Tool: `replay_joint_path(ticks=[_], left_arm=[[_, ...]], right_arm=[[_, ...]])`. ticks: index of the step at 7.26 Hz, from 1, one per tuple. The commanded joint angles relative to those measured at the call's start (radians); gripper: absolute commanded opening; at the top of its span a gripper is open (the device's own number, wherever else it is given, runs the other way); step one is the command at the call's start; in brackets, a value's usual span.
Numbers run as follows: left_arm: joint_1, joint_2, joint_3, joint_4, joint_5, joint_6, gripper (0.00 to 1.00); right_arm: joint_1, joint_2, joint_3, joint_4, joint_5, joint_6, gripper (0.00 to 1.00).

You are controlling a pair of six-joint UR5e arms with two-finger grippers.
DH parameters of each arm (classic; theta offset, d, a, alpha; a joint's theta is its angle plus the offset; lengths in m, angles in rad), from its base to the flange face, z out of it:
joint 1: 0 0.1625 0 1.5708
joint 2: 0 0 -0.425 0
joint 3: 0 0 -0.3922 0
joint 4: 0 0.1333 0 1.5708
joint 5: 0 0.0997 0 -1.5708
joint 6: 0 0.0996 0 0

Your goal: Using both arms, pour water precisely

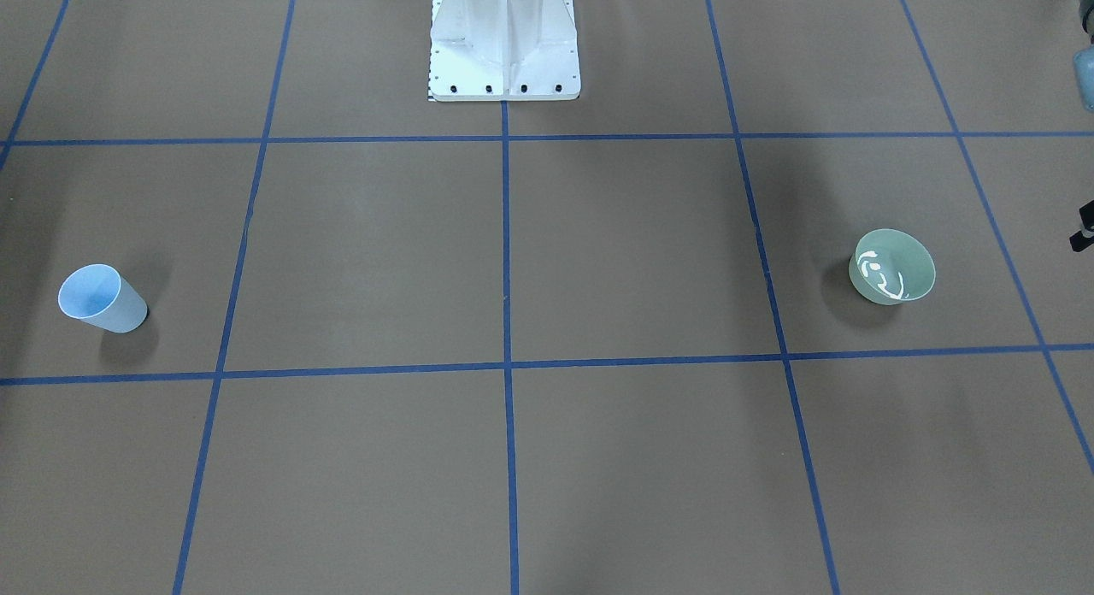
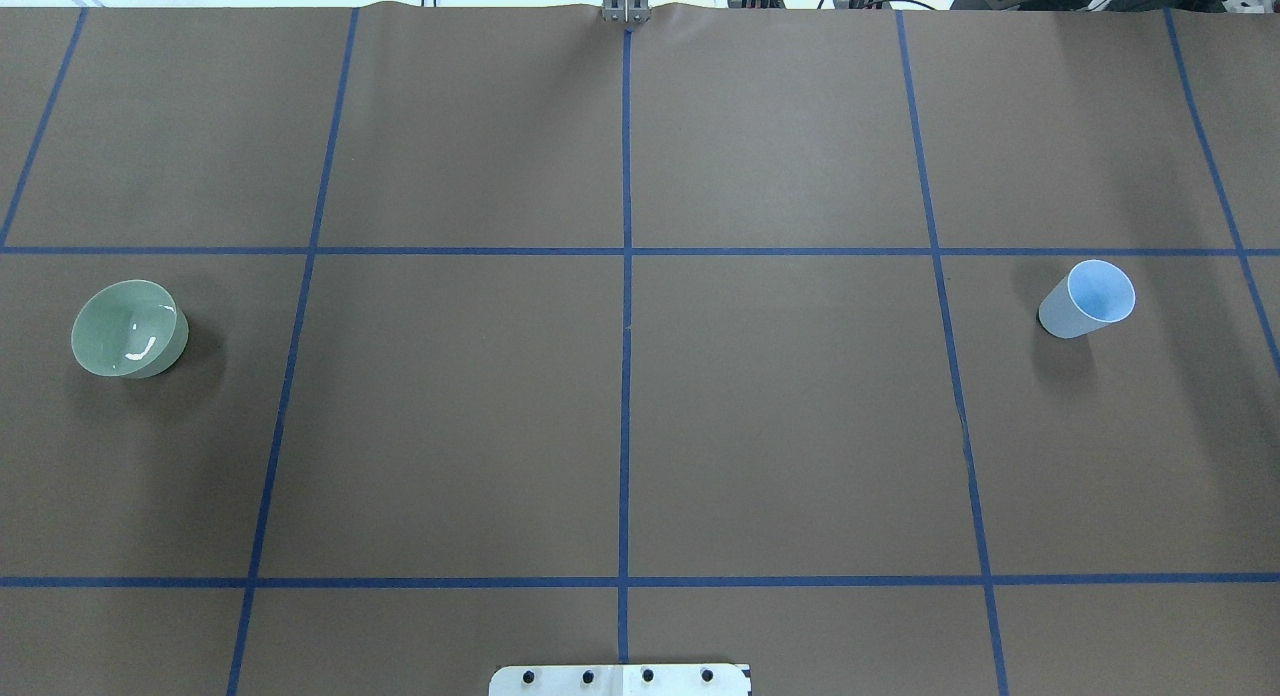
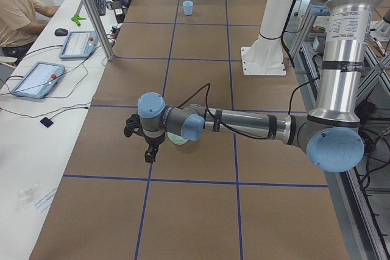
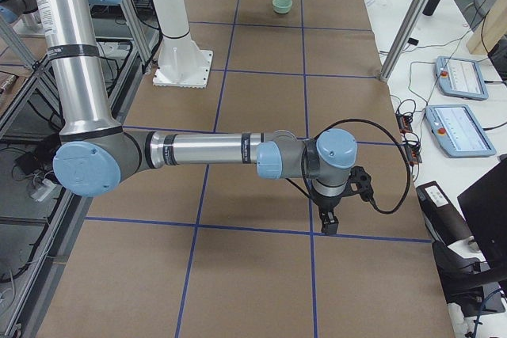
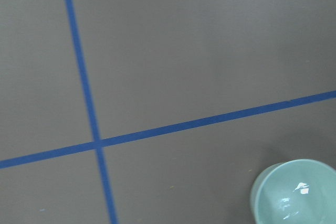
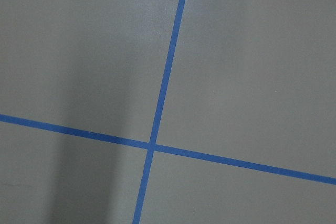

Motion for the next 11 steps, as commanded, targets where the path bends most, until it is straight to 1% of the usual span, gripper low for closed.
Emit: replay_joint_path(ticks=[1, 2, 3, 4, 5, 6, 8, 9, 10, 11], left_arm=[[-0.054, -0.006, -0.026, 0.175, 0.047, 0.183, 1.00], [-0.078, -0.008, -0.027, 0.232, 0.046, 0.262, 1.00], [-0.101, -0.015, -0.030, 0.278, 0.046, 0.293, 1.00], [-0.159, -0.015, -0.023, 0.293, 0.044, 0.334, 1.00], [-0.231, -0.008, -0.030, 0.287, 0.043, 0.335, 1.00], [-0.273, -0.009, -0.024, 0.283, 0.041, 0.335, 1.00], [-0.274, 0.021, -0.021, 0.275, 0.034, 0.332, 1.00], [-0.274, 0.011, -0.036, 0.263, 0.035, 0.330, 1.00], [-0.274, 0.021, -0.044, 0.246, 0.037, 0.333, 1.00], [-0.272, 0.020, 0.017, 0.219, 0.038, 0.333, 1.00]], right_arm=[[0.000, 0.000, 0.000, -0.001, 0.002, -0.001, 0.99], [-0.002, -0.002, -0.001, -0.001, 0.002, -0.001, 0.99], [-0.002, -0.002, -0.001, -0.001, 0.002, 0.000, 0.99], [-0.003, -0.002, -0.003, -0.001, 0.004, -0.001, 0.99], [-0.005, -0.003, -0.009, -0.001, 0.010, -0.001, 0.99], [-0.023, -0.003, -0.010, 0.001, 0.008, -0.003, 0.99], [-0.032, -0.005, -0.006, 0.001, 0.008, -0.003, 1.00], [-0.032, -0.005, -0.004, -0.001, 0.008, -0.001, 1.00], [-0.032, -0.005, -0.003, 0.001, 0.008, -0.001, 1.00], [-0.032, -0.003, -0.003, 0.001, 0.008, -0.001, 1.00]])
